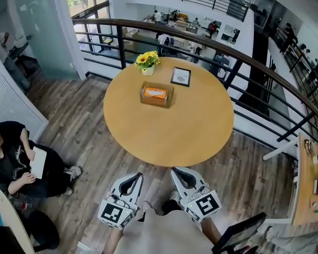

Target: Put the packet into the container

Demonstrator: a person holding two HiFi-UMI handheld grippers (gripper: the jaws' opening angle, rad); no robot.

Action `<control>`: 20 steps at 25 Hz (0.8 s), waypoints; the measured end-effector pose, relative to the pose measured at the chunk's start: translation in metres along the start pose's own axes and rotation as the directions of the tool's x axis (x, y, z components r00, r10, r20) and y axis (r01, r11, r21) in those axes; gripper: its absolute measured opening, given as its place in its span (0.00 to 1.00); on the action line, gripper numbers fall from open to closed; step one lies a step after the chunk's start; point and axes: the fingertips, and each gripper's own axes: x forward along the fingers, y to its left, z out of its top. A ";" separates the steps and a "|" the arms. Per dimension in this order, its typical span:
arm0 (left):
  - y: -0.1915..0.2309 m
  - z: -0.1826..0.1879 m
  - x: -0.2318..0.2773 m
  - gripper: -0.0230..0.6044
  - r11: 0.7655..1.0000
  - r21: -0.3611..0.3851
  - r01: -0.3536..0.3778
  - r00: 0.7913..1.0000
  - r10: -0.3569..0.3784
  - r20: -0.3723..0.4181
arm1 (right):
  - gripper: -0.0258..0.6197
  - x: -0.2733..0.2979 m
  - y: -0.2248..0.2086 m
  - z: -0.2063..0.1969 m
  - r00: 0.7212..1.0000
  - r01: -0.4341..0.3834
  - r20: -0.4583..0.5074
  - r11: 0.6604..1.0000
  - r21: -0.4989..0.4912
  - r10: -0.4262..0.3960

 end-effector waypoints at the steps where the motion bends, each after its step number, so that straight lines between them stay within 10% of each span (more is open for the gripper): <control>1: -0.004 0.000 -0.002 0.04 1.000 0.003 -0.002 1.000 0.002 0.000 | 0.05 -0.003 0.001 0.000 1.000 -0.002 0.004 1.000 -0.003 0.002; 20: -0.112 0.000 0.032 0.04 0.999 0.009 0.042 0.999 -0.042 0.020 | 0.05 -0.083 -0.037 -0.015 1.000 0.004 0.004 1.000 -0.024 -0.004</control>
